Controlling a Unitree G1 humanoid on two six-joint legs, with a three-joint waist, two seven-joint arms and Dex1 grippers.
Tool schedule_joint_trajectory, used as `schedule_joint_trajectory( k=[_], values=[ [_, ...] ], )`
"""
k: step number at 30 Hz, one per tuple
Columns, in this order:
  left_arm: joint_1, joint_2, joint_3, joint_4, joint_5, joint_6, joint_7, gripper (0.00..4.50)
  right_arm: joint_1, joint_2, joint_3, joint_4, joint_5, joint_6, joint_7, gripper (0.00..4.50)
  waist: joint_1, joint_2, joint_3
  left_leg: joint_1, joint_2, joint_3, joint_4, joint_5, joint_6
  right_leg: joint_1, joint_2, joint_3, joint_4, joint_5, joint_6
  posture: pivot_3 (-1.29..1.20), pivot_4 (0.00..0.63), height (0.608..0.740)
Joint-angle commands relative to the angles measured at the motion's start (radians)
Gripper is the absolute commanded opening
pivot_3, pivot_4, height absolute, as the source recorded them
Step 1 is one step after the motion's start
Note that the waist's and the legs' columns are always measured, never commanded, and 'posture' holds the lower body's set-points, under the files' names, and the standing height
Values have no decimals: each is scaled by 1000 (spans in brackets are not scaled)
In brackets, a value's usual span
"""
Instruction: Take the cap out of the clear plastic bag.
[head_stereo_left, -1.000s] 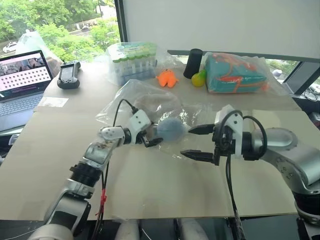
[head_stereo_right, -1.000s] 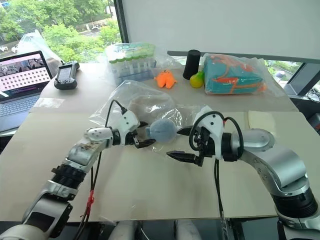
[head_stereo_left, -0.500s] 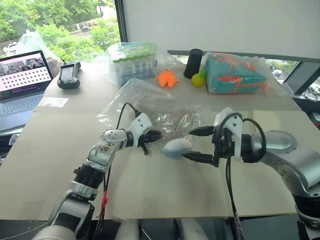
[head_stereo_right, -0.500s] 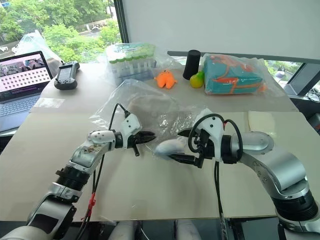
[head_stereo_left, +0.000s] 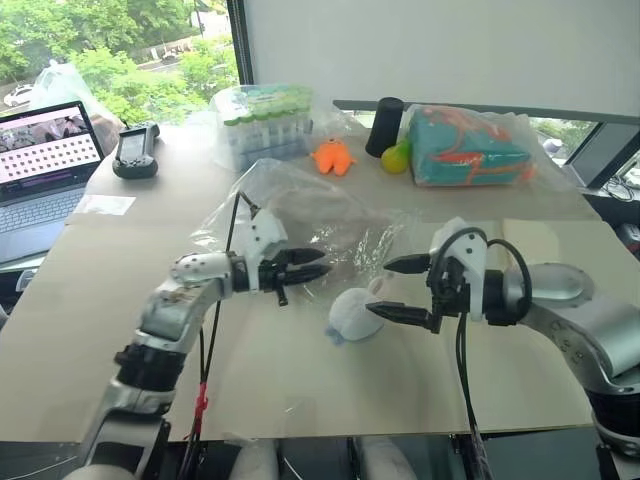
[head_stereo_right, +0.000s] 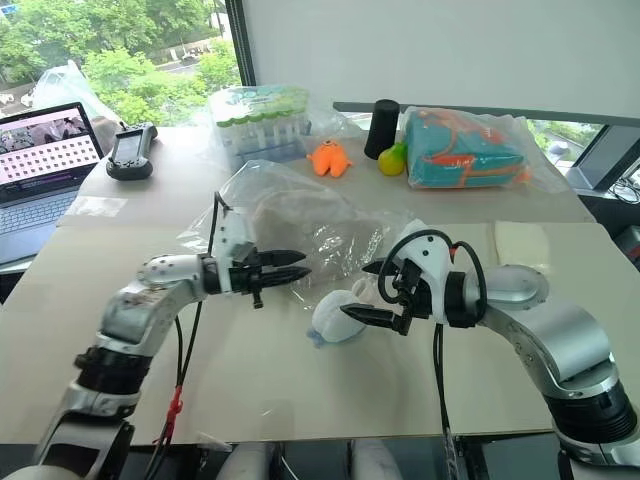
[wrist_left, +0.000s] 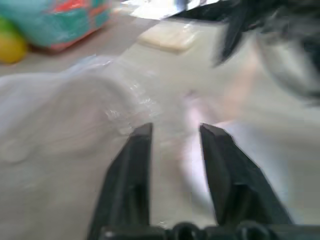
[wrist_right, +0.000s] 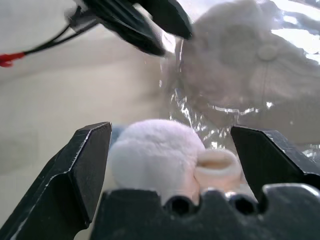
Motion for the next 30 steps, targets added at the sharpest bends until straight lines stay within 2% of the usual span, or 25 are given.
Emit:
schedule_joint_trajectory(
  k=[1, 4, 5, 9, 12, 15, 19, 30],
  values=[
    [13, 26, -27, -57, -7, 32, -5, 3185, 22, -28, -60, 2, -18, -45, 8, 4500, 5, 0, 0, 1, 0, 0, 0, 0, 0, 1, 0, 0, 0, 0, 0, 0, 150, 740],
    [15, 13, -81, -47, 50, -4, 22, 4360, 39, -36, -72, 9, -25, -54, 5, 4500, 6, 0, 0, 2, 0, 0, 2, 0, 0, 2, 0, 0, 0, -1, 2, 0, 150, 740],
    [9, -3, -107, -45, 68, -12, 32, 4435, 46, -36, -78, 8, -26, -53, 3, 4500, 6, 0, 0, 2, 0, 0, 2, 0, 0, 2, 0, 0, 0, -2, 4, 0, 150, 740],
    [-16, -40, -226, 21, 204, -97, 64, 4435, 63, -33, -100, -6, -12, -42, -7, 4500, 9, 0, 0, 1, -1, 0, 3, 0, 0, 2, 0, 0, 0, -3, 5, 0, 150, 740],
    [-37, -88, -240, 59, 205, -98, 68, 4435, 72, -37, -102, -8, -15, -42, -8, 4500, 6, 0, 0, 1, 0, 0, 3, 0, 0, 1, 0, 1, 0, -2, 3, 0, 150, 740],
    [-64, -115, -308, 135, 285, -123, 79, 4435, 74, -34, -104, -11, -16, -40, -11, 4500, 6, 0, 0, 1, -1, 0, 3, 0, 0, 2, 0, 1, 1, -2, 3, 0, 150, 740],
    [-81, -146, -313, 174, 318, -149, 98, 4435, 77, -36, -113, -12, -12, -38, -11, 4500, 4, 0, 0, 1, -1, 0, 3, 0, 0, 2, 0, 1, 1, -3, 4, 0, 150, 740],
    [-35, -122, -286, 111, 276, -112, 53, 4435, 106, -47, -132, -1, -10, -57, 17, 4500, 5, 0, 0, 1, -1, 0, 4, 0, 0, 2, 0, 1, 2, -3, 4, 0, 150, 740]
  ],
)
